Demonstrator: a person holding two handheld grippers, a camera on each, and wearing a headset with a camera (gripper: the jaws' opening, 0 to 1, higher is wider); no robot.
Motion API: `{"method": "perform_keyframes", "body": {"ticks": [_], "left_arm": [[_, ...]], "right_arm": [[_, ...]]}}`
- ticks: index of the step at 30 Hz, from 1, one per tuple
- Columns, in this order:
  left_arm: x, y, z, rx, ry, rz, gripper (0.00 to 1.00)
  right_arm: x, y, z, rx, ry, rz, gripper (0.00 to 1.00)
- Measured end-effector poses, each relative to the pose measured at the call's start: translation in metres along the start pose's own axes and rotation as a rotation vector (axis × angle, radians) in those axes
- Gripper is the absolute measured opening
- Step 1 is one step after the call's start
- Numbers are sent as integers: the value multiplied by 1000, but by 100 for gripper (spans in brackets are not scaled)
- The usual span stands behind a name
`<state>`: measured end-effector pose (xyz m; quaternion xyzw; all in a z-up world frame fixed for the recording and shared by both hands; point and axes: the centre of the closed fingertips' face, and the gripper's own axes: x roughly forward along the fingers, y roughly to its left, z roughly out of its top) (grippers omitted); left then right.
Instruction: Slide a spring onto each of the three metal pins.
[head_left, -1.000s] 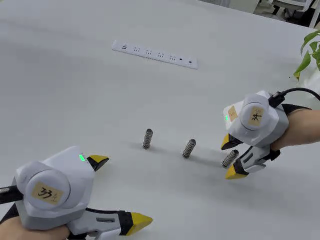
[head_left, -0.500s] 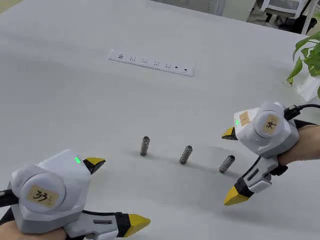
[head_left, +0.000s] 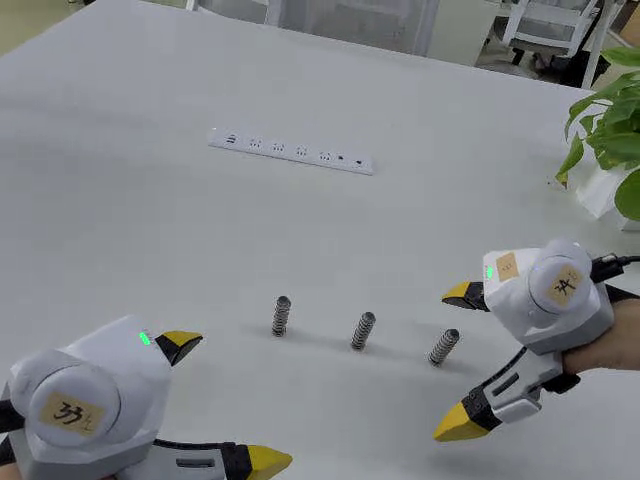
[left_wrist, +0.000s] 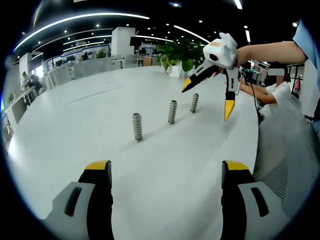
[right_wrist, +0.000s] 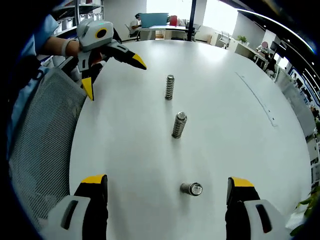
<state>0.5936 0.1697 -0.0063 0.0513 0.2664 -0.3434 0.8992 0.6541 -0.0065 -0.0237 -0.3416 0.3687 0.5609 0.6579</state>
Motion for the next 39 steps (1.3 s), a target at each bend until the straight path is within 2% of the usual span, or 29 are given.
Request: {"method": "perform_keyframes", "body": {"ticks": [4,8,14,18,25,35,39], "left_arm": [[-1,0,1,2,0,-1,89],[-1,-1,1,3,1,-2,89],[-2,-2,0,4,7,-7,89],[-3,-1,0,1,10,-5,89],[-5,-1,-2,-7,16,-1,89],[-11,-1,-8,3,38,2,89],[-12,0,-9,1,39,6,89]], "right_arm": [[-1,3,-1,45,-50,-34,99],[-5,7,2,141,-141,-75,99],[-7,22,-10,198,-167,-91,99],[-11,33,-16,254,-208,-105,99],[-21,50,-32,330,-247,-140,99],[-35,60,-46,435,-308,-192,99],[-38,63,-51,451,-315,-202,99]]}}
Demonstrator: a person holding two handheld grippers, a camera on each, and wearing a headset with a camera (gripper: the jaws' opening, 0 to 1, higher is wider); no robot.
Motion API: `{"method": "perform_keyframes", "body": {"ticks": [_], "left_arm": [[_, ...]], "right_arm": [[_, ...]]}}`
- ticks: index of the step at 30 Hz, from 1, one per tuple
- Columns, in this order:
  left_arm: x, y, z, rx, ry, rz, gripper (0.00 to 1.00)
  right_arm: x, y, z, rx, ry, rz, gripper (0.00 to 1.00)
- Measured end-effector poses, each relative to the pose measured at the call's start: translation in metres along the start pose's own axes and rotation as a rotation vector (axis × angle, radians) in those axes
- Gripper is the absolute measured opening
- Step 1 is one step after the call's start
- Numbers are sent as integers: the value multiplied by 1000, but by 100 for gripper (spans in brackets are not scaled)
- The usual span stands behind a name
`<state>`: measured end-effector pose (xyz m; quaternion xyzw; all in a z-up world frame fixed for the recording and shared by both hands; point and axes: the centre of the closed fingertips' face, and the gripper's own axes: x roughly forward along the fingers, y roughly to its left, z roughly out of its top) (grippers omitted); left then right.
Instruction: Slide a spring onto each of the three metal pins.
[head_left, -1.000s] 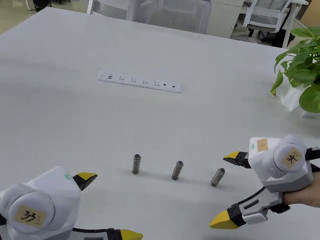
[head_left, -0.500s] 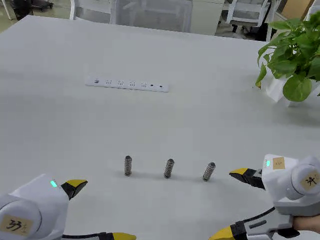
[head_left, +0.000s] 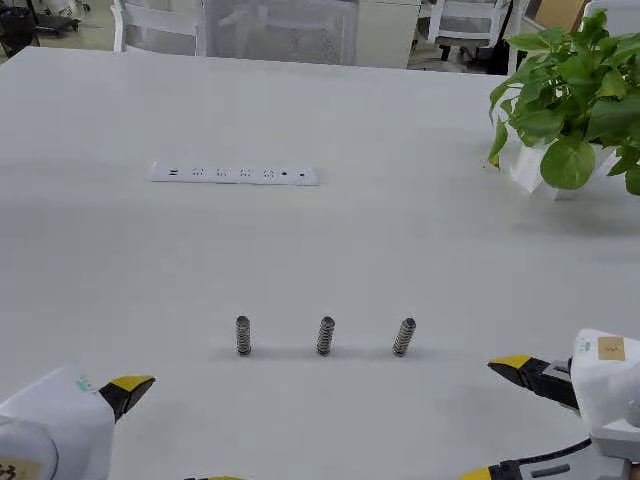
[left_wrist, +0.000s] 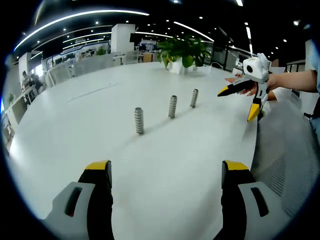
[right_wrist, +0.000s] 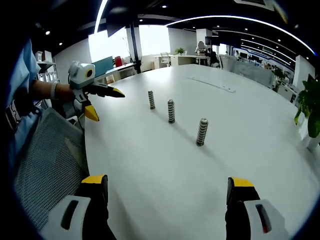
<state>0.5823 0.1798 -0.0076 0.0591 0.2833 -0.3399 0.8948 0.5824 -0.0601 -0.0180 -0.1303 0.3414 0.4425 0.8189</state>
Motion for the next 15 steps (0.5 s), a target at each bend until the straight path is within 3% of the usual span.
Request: {"method": "perform_keyframes", "body": {"ticks": [15], "left_arm": [[-1,-3,-6,-9,27,-2,99]], "right_arm": [[-6,2,-10,30,-7,-10,99]]}}
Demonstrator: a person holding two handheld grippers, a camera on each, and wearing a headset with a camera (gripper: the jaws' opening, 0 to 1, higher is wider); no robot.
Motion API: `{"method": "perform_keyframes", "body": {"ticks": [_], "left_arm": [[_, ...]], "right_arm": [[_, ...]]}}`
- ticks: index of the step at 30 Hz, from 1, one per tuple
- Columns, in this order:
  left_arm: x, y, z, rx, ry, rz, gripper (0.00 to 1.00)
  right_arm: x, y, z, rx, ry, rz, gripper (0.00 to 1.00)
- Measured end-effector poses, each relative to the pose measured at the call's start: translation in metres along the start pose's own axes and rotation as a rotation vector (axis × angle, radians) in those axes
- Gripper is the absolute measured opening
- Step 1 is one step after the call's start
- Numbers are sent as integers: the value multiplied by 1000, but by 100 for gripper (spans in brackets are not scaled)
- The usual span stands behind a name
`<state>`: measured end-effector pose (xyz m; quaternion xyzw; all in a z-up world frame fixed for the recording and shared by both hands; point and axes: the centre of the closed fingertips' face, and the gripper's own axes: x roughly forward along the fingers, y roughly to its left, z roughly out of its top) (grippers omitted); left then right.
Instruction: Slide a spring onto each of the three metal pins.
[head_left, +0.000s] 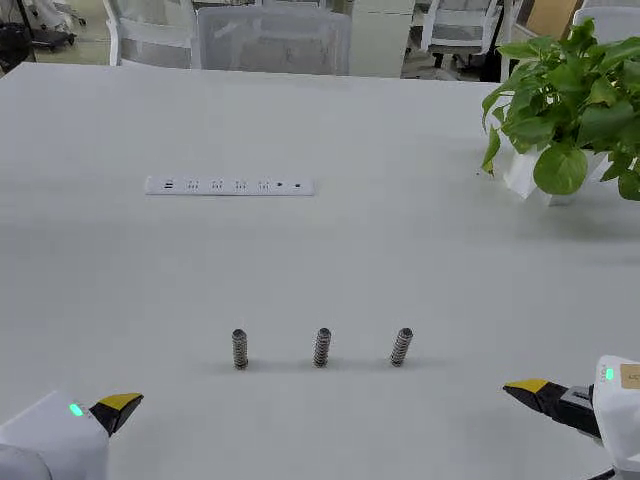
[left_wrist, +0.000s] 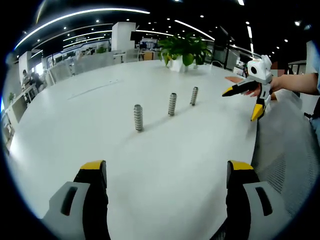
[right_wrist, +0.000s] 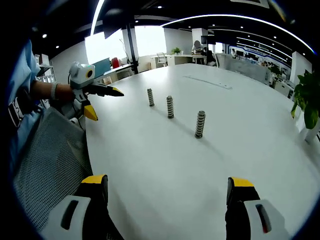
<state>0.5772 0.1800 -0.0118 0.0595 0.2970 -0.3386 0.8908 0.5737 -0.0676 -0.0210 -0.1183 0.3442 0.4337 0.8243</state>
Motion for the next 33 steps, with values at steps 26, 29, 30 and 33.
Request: {"method": "perform_keyframes", "body": {"ticks": [26,29,30,33], "left_arm": [[10,3,10,-22,1,-10,99],[10,2,11,-27,-5,-7,99],[10,2,11,-29,-6,-6,99],[11,2,10,-37,-6,-3,99]], "right_arm": [[0,9,19,30,-60,9,98],[0,11,18,31,-55,12,97],[0,11,19,34,-57,14,97],[1,13,19,37,-59,17,98]]}}
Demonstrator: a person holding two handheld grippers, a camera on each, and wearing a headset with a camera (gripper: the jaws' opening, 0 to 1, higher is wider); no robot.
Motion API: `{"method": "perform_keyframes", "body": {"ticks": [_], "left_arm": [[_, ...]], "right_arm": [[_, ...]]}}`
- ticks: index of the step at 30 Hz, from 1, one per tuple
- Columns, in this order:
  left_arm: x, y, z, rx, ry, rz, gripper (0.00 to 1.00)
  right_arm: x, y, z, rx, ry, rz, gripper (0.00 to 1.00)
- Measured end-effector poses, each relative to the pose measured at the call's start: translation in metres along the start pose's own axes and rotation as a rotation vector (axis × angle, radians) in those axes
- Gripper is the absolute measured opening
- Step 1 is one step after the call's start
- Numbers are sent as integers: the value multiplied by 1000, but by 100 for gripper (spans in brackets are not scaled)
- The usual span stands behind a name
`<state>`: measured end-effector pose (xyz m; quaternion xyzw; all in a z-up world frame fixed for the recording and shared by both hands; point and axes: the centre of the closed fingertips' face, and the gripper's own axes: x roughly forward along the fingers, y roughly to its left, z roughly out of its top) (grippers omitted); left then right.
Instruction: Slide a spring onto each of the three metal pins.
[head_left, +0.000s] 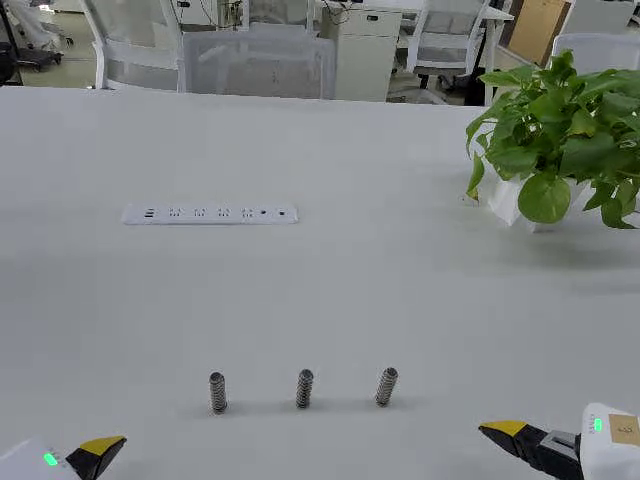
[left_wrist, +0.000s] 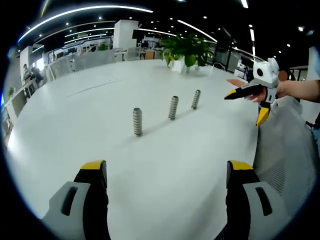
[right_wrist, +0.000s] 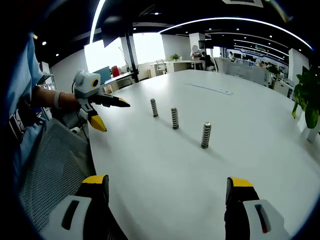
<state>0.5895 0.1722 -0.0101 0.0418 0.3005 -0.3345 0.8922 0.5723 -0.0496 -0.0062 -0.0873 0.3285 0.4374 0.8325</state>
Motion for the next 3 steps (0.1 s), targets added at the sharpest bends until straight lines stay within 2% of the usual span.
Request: {"method": "perform_keyframes", "body": {"ticks": [3], "left_arm": [[0,0,0,-2,1,2,99]], "right_arm": [[0,0,0,12,-8,-1,98]]}}
